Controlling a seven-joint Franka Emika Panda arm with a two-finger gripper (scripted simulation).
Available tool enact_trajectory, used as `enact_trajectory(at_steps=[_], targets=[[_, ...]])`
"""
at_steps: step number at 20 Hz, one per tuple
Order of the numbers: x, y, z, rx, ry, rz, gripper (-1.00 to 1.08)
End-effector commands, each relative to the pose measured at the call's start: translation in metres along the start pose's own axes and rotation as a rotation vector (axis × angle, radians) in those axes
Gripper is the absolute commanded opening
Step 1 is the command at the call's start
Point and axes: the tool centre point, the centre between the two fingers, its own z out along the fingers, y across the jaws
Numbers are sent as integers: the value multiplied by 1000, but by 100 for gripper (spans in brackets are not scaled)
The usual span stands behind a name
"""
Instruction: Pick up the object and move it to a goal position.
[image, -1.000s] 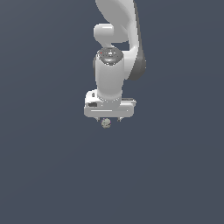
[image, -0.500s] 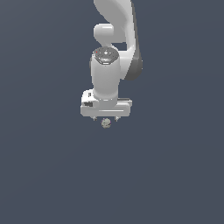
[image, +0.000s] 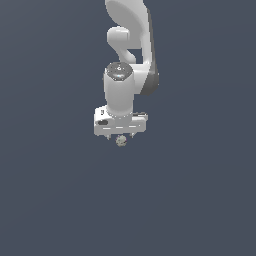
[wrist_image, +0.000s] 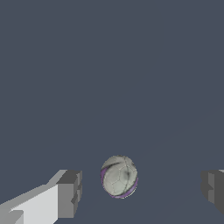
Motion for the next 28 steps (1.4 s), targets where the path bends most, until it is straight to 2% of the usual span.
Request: enact_trajectory(at_steps=[1, 14, 28], targets=[[-8, 0, 10, 5, -3, -47, 100], [-50, -5, 57, 34, -13, -286, 100], [-59, -6, 71, 40, -14, -331, 100]])
